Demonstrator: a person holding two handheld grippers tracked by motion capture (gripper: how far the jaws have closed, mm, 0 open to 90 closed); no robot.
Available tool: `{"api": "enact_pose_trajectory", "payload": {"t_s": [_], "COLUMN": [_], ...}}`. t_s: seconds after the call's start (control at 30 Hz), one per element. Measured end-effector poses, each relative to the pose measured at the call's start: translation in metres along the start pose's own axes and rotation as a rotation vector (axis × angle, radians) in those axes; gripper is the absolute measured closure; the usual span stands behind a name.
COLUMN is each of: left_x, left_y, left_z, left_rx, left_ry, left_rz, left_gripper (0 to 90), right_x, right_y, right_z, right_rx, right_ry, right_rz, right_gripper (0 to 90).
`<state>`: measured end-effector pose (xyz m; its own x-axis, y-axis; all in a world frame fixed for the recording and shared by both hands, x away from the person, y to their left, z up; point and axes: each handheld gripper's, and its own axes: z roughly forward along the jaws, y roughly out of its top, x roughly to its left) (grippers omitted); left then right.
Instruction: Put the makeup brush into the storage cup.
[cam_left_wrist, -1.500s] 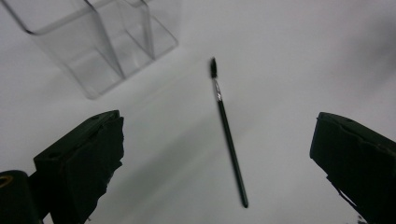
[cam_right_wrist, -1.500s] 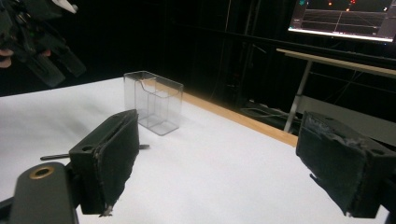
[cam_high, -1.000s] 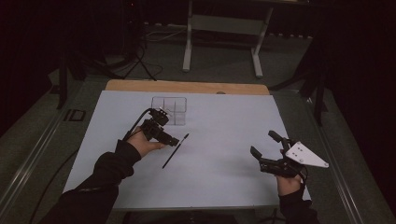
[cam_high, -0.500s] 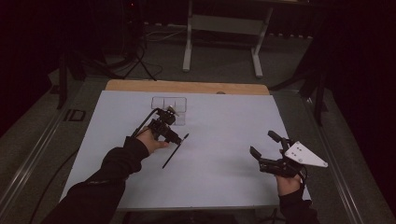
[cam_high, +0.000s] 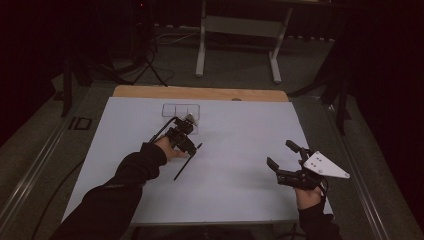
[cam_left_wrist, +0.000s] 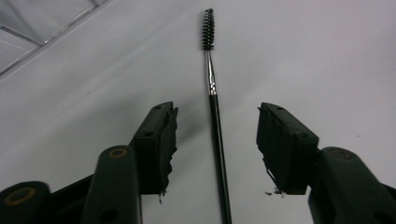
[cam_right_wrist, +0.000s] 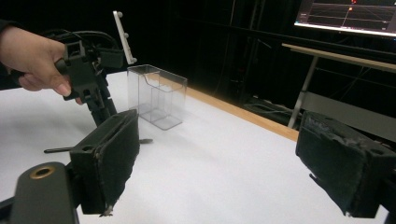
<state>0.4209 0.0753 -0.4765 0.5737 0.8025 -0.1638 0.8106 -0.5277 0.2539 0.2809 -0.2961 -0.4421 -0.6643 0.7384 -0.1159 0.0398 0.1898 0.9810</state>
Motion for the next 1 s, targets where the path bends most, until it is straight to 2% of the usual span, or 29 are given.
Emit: {"api": "enact_pose_trajectory", "payload": {"t_s": [0.27,0.4,0.43,0.67,0.77,0.87,1.0], "left_x": [0.002,0.001,0.001,0.000,0.001,0.000,-0.005], "left_y": [0.006,0.009,0.009,0.013,0.014,0.015,0.016], "left_z": [0.009,0.016,0.018,0.029,0.031,0.031,0.032], "left_rx": [0.003,0.029,0.031,0.079,0.091,0.101,0.109], "left_ry": [-0.006,-0.008,-0.015,-0.020,-0.012,0.002,0.052], "left_rz": [-0.015,-0.002,-0.012,-0.010,-0.019,-0.010,0.019], "left_gripper": [60.0,63.8,64.2,71.9,75.9,78.8,84.9], "right_x": [0.000,0.000,0.000,0.000,0.000,0.000,0.001], "right_y": [0.000,0.000,0.000,0.000,0.000,0.000,0.000], "right_z": [0.001,0.001,0.001,0.001,0.001,0.001,0.002], "right_rx": [0.003,0.003,0.002,0.002,0.001,0.003,0.003], "right_ry": [0.005,0.006,0.006,0.009,0.009,0.011,0.012], "right_rz": [-0.001,0.000,0.001,-0.002,-0.001,-0.002,-0.003], "right_gripper": [13.5,13.4,13.4,13.4,13.5,13.4,13.5]}}
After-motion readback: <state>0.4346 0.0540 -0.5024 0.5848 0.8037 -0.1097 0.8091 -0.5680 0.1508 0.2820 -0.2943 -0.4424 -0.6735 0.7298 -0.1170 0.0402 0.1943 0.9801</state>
